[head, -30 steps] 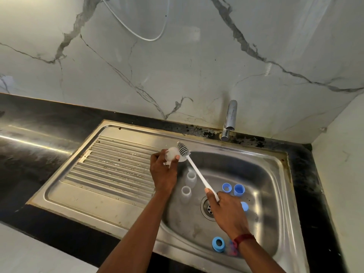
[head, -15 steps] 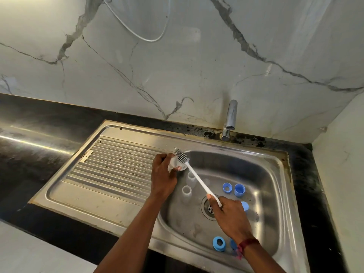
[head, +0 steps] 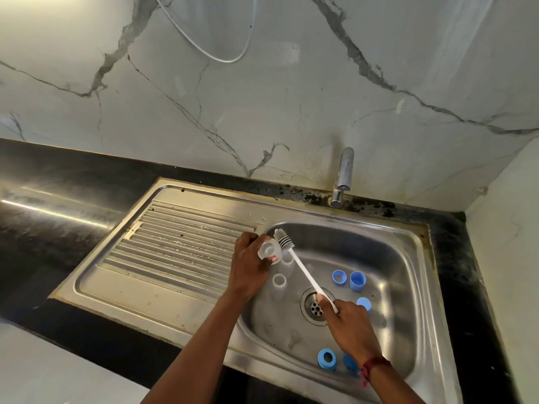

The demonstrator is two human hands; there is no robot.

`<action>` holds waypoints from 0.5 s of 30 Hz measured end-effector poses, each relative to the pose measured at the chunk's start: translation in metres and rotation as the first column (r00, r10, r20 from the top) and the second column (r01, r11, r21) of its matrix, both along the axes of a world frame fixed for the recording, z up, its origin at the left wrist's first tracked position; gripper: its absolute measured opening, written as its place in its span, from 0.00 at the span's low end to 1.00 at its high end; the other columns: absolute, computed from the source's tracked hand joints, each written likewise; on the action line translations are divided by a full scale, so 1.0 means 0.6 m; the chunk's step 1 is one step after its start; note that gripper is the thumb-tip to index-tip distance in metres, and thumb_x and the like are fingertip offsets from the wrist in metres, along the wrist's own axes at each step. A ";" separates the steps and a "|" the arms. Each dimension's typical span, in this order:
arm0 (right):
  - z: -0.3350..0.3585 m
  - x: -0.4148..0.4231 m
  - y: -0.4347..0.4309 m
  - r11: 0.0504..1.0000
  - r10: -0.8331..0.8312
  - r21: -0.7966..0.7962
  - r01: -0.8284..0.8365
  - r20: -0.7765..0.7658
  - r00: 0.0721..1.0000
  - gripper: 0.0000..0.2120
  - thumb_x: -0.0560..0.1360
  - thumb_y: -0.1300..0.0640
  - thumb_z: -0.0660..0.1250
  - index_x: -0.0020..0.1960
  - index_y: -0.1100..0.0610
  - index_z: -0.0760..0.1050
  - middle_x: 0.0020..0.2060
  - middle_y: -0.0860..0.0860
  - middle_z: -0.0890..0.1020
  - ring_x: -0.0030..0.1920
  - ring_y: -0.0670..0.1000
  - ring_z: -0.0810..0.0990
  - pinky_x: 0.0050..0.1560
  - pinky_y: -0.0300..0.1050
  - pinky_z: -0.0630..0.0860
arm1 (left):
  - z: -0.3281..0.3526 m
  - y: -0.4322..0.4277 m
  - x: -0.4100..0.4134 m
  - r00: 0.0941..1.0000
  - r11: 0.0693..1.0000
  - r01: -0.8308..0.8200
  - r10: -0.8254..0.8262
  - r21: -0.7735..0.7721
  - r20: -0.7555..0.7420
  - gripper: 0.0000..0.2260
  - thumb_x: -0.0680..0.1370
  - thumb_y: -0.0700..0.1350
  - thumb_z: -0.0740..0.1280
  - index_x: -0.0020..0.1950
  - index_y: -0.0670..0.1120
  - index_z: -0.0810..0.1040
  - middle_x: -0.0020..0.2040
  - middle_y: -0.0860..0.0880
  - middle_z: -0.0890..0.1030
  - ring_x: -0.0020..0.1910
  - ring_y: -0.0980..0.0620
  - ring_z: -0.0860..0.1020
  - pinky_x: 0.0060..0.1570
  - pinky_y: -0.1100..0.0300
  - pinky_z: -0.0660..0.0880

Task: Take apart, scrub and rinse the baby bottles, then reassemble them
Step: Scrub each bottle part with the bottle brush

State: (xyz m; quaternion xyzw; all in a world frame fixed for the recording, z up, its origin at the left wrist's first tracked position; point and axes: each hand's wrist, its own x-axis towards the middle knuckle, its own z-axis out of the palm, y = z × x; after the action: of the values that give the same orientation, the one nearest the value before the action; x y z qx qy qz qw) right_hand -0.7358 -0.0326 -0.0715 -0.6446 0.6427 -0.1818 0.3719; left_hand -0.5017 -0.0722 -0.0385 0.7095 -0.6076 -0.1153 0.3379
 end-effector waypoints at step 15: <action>-0.014 0.005 -0.007 0.999 0.018 0.034 -0.018 0.014 1.000 0.27 0.79 0.35 0.56 0.28 0.52 0.62 0.24 0.46 0.66 0.27 0.45 0.65 0.30 0.37 0.64 | -0.009 0.013 0.000 0.997 0.997 0.079 -0.079 0.021 -0.010 0.20 0.69 0.38 0.74 0.61 0.45 0.80 0.56 0.45 0.75 0.53 0.44 0.77 0.50 0.54 0.77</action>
State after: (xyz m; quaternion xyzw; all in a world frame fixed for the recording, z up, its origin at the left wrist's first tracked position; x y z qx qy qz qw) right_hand -0.7329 -0.0369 -0.0800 -0.6425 0.6374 -0.1719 0.3890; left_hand -0.5018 -0.0643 -0.0439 0.6879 -0.6323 -0.1383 0.3284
